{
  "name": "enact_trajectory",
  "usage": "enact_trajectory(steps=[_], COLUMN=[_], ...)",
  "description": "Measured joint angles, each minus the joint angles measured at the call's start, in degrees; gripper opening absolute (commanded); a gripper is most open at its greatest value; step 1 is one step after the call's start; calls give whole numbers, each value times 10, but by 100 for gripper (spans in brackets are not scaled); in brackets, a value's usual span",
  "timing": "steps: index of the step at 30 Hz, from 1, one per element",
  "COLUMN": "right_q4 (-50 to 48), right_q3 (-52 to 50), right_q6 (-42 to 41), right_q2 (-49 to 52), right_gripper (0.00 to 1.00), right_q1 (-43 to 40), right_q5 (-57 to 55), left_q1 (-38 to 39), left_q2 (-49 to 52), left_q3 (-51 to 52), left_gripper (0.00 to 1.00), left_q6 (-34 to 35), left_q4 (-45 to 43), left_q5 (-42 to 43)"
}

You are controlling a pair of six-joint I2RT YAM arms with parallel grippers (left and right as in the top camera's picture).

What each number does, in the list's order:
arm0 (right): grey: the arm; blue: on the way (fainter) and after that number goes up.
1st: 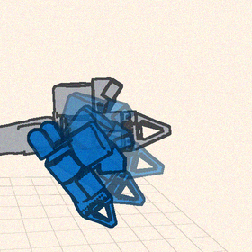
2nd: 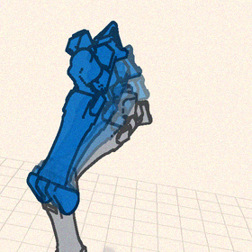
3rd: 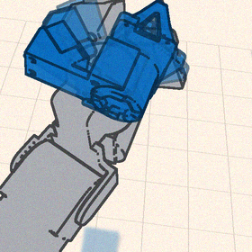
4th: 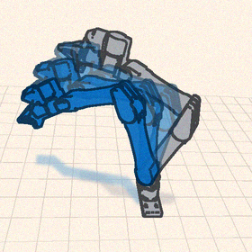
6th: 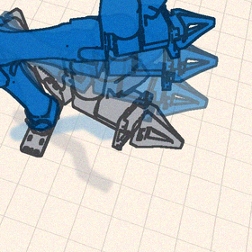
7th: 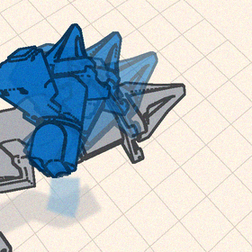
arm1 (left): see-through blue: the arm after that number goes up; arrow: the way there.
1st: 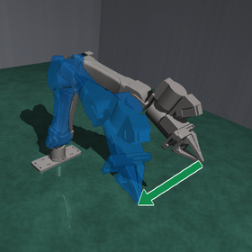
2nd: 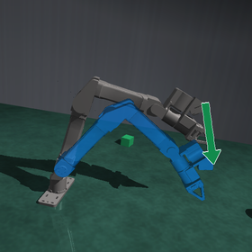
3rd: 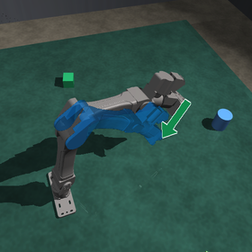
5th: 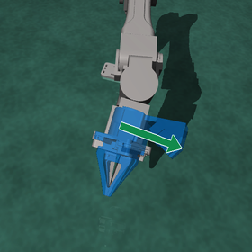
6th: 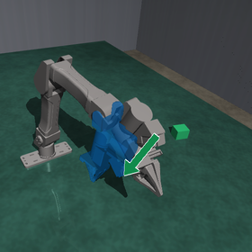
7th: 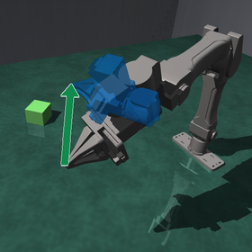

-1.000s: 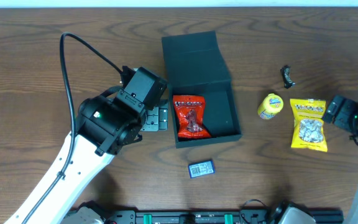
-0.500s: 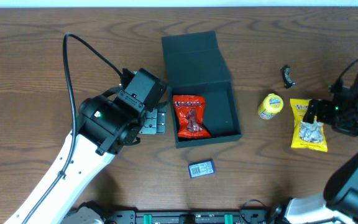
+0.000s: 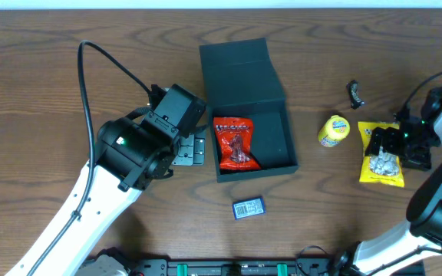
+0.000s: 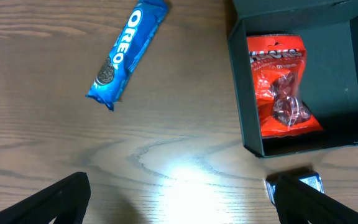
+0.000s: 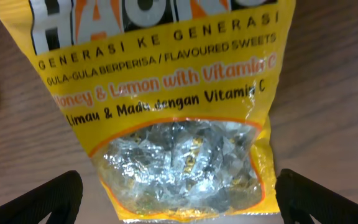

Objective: Pack container
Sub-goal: 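Grasp the yellow Hacks bag with the right gripper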

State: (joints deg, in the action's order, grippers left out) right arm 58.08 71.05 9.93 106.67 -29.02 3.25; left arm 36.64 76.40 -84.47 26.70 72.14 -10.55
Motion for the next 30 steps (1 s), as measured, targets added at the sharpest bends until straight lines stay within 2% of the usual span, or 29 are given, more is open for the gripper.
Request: enact_trajectory(steps=[24, 25, 27, 29, 30], right_q4=[-24, -24, -25, -25, -25], right_q3=[-11, -11, -11, -11, -11], right_q6=[-12, -14, -16, -19, -19], right_q2=[0, 0, 0, 0, 0], right_gripper=[98, 97, 88, 73, 69], right_q1=[0, 0, 0, 0, 0], right_q5=[0, 0, 0, 0, 1], left_q1=[0, 0, 0, 0, 0], left_q2=[0, 0, 0, 0, 0], left_q3=[0, 0, 0, 0, 0], left_gripper=[95, 95, 95, 95, 95], left_q6=[0, 0, 0, 0, 0], left_q4=[-1, -1, -1, -1, -1], left_q5=[0, 0, 0, 0, 0])
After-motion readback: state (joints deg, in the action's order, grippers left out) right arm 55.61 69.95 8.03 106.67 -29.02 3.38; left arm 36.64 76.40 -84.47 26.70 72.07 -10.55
